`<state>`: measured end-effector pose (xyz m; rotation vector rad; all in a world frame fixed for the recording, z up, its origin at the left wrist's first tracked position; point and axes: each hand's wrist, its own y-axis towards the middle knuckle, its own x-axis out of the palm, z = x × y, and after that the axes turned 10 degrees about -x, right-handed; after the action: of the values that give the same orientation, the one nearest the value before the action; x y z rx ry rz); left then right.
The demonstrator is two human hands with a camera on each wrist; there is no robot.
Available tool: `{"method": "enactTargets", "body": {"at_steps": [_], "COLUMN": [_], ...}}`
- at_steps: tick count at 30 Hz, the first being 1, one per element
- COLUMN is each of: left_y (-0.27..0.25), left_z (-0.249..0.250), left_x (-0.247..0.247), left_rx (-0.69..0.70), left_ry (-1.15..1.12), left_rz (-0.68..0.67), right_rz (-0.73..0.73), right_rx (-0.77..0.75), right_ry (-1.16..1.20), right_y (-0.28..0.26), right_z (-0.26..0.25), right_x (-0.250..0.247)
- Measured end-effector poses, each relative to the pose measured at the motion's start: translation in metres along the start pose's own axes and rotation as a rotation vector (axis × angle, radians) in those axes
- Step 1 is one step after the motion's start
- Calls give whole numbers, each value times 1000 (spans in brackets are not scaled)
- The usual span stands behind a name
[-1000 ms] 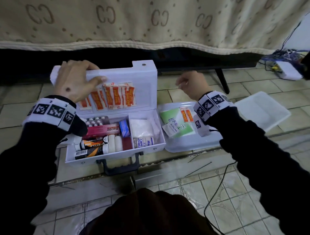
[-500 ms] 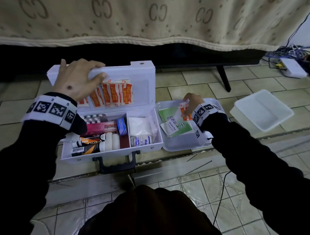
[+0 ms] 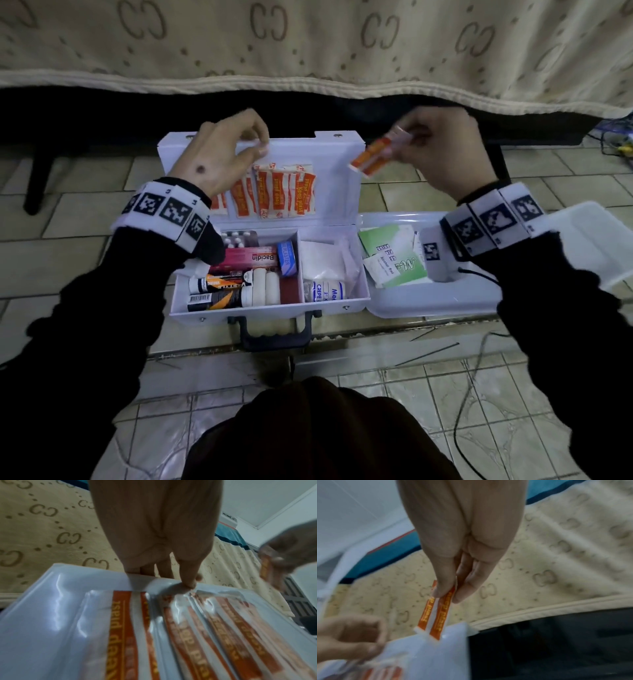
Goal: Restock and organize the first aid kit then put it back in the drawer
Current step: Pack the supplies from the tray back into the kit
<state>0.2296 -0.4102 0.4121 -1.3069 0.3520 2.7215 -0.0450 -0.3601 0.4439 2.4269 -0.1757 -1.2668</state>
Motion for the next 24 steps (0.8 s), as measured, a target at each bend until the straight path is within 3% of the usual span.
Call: {"method": "enactTargets", "body": {"at_steps": [5, 9, 24], "left_y": [-6, -13, -12], "left_z": [-3, -2, -6], "left_x": [2, 6, 9], "left_rx": [218, 121, 124], "left_ry": [239, 325, 331], "left_rz": [-32, -20, 5], "right_rz": [11, -39, -294], "right_rx": [-149, -211, -174], "right_ry": [4, -65, -91], "right_y": [19, 20, 22], "right_z": [-40, -42, -61], "right_x": [38, 50, 78]}}
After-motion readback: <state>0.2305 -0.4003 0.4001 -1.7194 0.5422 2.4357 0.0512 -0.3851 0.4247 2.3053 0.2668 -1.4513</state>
